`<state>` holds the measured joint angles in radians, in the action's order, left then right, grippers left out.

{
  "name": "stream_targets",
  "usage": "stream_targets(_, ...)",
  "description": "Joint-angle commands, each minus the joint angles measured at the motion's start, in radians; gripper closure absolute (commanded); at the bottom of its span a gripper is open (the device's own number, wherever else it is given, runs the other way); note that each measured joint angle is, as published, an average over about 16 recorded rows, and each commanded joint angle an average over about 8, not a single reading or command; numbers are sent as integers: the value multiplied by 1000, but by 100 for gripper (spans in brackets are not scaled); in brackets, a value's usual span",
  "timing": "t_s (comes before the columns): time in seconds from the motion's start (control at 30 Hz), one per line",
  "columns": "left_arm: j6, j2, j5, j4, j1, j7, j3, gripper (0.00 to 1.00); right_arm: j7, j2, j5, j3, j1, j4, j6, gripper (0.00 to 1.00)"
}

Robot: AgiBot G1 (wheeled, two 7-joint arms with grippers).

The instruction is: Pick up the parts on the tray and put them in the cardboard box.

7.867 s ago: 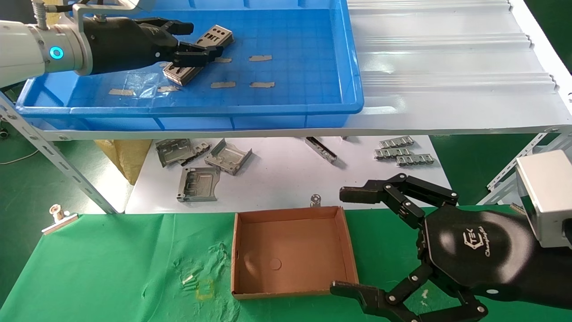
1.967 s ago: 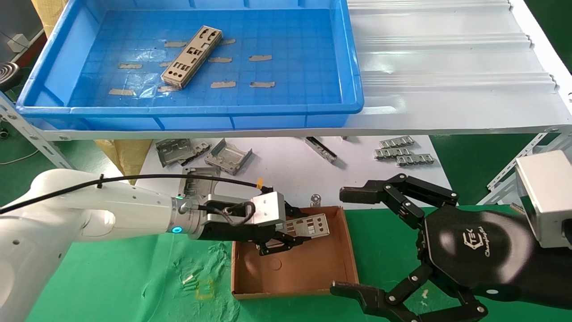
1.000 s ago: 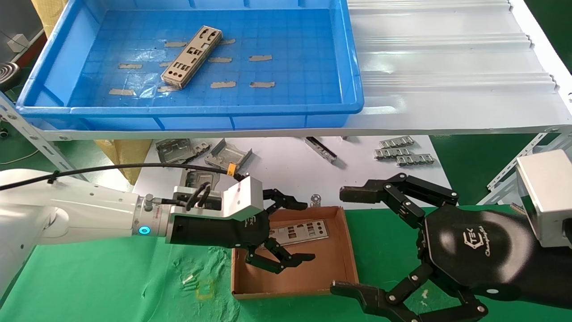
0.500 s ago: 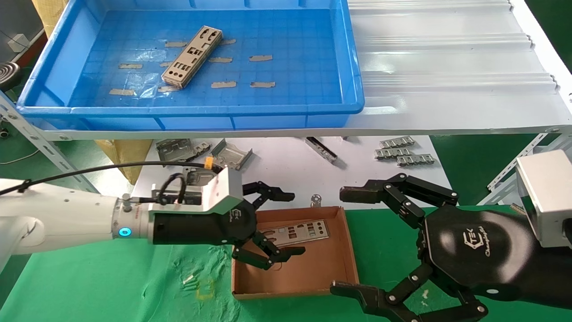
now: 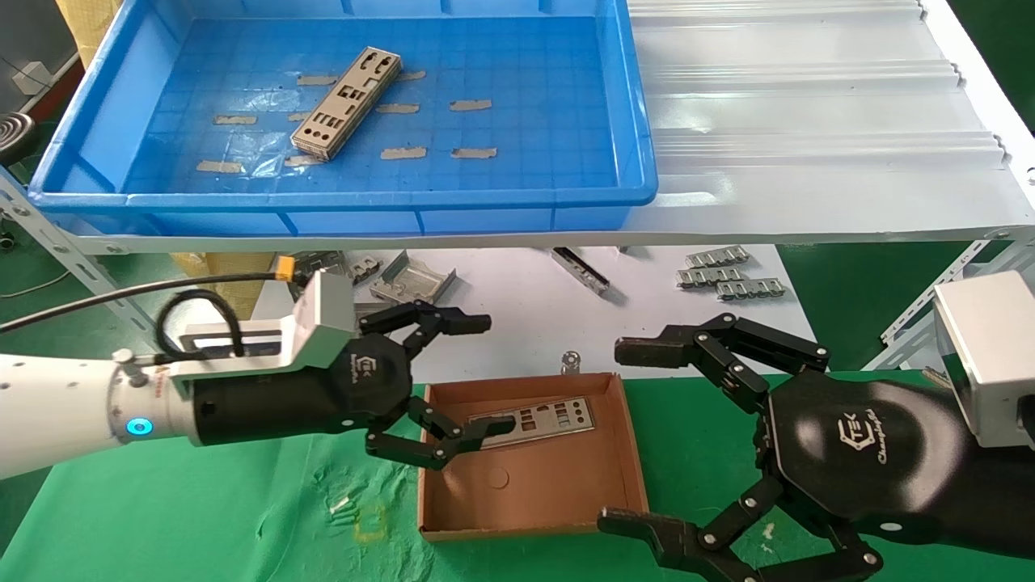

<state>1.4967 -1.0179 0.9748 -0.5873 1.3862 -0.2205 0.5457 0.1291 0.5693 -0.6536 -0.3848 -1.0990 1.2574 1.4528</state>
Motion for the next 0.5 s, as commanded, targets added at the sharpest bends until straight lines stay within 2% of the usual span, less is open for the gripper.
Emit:
stream_targets(0.03, 0, 23, -14, -39, -17, 23, -15, 0, 0, 0, 0, 0, 0, 0, 0, 0)
stream_targets(0.5, 0, 180, -108, -309, -138, 181, -118, 0, 0, 0, 0, 0, 0, 0, 0, 0)
